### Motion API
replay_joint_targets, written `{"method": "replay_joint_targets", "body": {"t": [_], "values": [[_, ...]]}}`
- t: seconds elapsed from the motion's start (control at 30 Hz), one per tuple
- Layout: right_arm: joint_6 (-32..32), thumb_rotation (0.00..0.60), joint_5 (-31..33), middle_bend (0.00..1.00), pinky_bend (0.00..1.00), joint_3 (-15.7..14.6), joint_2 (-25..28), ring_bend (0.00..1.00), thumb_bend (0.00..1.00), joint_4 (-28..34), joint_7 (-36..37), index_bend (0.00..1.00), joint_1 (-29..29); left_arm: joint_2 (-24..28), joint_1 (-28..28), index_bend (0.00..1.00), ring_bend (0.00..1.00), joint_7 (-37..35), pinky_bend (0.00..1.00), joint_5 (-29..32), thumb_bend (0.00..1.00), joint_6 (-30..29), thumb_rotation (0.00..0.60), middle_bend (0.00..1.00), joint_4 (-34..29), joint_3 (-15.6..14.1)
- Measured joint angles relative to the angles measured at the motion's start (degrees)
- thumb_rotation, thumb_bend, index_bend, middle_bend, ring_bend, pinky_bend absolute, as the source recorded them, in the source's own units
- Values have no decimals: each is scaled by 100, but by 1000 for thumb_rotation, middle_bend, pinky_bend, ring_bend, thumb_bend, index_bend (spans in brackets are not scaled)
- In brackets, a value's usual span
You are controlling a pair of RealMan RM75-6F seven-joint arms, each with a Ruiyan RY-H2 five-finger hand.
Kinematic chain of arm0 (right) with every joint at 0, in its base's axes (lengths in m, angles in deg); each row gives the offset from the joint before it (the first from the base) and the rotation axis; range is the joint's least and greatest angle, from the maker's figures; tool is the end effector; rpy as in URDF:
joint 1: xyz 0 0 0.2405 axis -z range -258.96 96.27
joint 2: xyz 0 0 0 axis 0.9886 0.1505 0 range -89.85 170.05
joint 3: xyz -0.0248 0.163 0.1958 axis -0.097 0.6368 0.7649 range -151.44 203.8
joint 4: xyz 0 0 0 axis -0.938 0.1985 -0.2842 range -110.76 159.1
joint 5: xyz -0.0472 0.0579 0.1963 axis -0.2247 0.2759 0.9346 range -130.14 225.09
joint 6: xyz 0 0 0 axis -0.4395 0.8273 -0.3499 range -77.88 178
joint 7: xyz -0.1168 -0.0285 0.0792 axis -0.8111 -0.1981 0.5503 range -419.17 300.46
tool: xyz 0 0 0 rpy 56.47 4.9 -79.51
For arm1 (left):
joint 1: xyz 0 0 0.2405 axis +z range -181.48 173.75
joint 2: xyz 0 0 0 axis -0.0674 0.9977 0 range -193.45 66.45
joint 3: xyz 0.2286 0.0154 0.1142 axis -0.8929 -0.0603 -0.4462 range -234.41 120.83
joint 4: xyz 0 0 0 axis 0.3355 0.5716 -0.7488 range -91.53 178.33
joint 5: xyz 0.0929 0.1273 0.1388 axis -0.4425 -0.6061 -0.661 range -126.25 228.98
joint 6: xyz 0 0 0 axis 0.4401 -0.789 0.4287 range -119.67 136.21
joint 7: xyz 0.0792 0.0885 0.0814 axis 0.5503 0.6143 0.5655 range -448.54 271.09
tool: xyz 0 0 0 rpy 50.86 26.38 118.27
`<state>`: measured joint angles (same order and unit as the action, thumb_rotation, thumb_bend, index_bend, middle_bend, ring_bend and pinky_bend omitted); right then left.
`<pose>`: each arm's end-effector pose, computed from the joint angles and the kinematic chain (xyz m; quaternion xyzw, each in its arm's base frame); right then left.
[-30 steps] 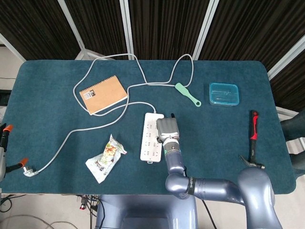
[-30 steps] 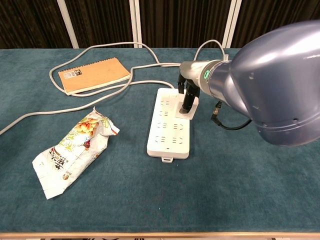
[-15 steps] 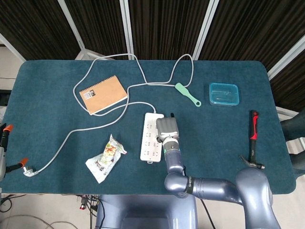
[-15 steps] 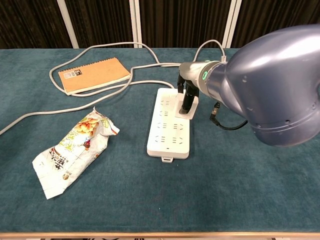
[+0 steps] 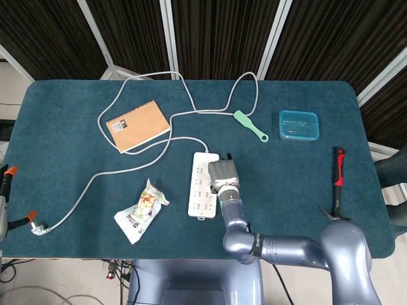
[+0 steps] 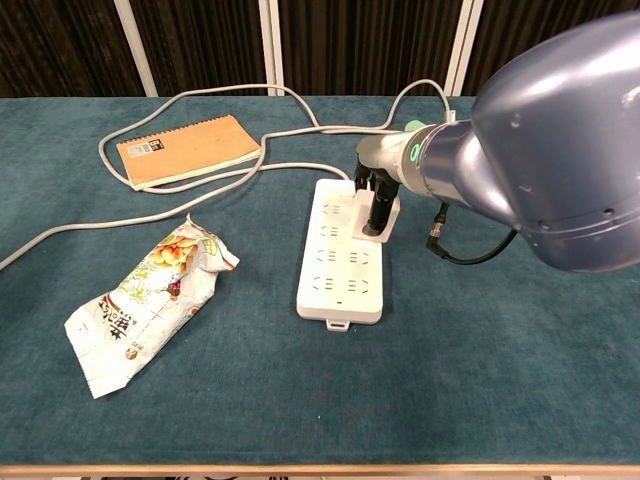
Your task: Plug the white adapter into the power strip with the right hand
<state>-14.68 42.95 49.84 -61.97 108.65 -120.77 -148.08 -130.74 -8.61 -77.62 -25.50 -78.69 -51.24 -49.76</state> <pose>-0.0360 -0.3696 -0.0723 0.7204 -0.4652 0.1990 0.4743 -0.3126 0.1923 0.1602 -0.5445 -0.3719 -0.3562 0.6621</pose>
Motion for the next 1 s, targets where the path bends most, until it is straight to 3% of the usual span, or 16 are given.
{"method": "replay_joint_targets", "body": {"t": [0.6,1.0], "values": [[-28,600,249,252,40,-43,493,165,477,519,-43,323,19,-31,-13,87,0,70,0,-14,71,16,600,0,9,-23],[-150,600,209,233,67,-112,1395,133,476,1671,163,311,288,-41,-3,87,0,102,0,-12,70,2,600,0,-7,-31]]}}
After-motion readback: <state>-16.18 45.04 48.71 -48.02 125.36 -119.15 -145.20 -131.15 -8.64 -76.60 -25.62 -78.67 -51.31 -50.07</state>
